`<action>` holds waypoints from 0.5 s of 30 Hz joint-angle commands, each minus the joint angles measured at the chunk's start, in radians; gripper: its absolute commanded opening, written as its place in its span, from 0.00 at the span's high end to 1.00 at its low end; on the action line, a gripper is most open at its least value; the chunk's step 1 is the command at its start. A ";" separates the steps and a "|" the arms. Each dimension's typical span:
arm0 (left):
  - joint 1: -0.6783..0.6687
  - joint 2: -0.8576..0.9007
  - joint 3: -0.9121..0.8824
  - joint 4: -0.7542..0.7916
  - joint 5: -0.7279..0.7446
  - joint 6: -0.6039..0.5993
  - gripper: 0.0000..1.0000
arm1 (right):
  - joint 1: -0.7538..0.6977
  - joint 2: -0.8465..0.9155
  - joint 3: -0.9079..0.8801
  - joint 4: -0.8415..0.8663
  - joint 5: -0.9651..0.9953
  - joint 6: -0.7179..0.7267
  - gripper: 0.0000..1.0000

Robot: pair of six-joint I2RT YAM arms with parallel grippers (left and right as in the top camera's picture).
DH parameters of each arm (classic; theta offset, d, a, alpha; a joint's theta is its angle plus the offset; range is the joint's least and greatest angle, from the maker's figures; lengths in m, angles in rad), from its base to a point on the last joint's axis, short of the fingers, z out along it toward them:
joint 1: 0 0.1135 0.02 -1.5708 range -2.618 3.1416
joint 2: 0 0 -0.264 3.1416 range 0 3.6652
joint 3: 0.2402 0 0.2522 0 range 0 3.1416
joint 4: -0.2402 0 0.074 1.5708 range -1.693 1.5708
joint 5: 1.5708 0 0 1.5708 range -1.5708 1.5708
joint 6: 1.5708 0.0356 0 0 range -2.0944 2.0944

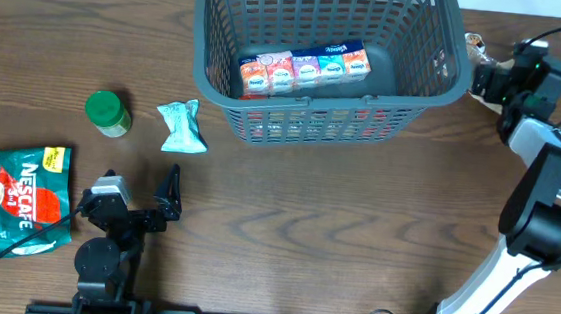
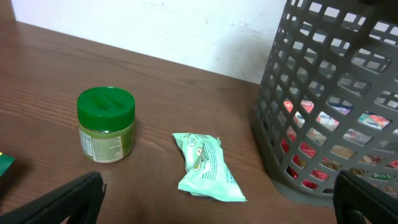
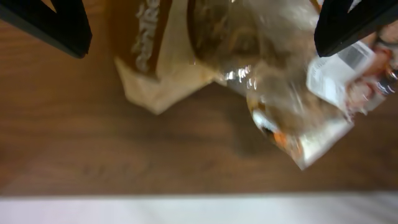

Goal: Pack container
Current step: 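Reach the right gripper to the brown-white bread bag and grasp it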

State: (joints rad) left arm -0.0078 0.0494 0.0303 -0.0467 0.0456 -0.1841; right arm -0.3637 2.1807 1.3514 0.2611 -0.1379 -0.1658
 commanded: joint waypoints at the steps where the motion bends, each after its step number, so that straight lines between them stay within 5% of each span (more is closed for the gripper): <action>1: -0.003 -0.006 -0.026 -0.023 -0.012 -0.007 0.01 | -0.012 0.049 0.010 0.006 -0.001 -0.006 0.01; 8: -0.003 -0.006 -0.026 -0.023 -0.012 -0.007 0.01 | -0.013 0.105 0.010 0.003 -0.001 0.050 0.04; 15: -0.003 -0.006 -0.026 -0.023 -0.012 -0.007 0.01 | -0.013 0.113 0.010 -0.004 0.000 0.069 0.46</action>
State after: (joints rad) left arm -0.0078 0.0494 0.0303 -0.0467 0.0460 -0.1841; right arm -0.3691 2.2650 1.3521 0.2661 -0.1394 -0.1165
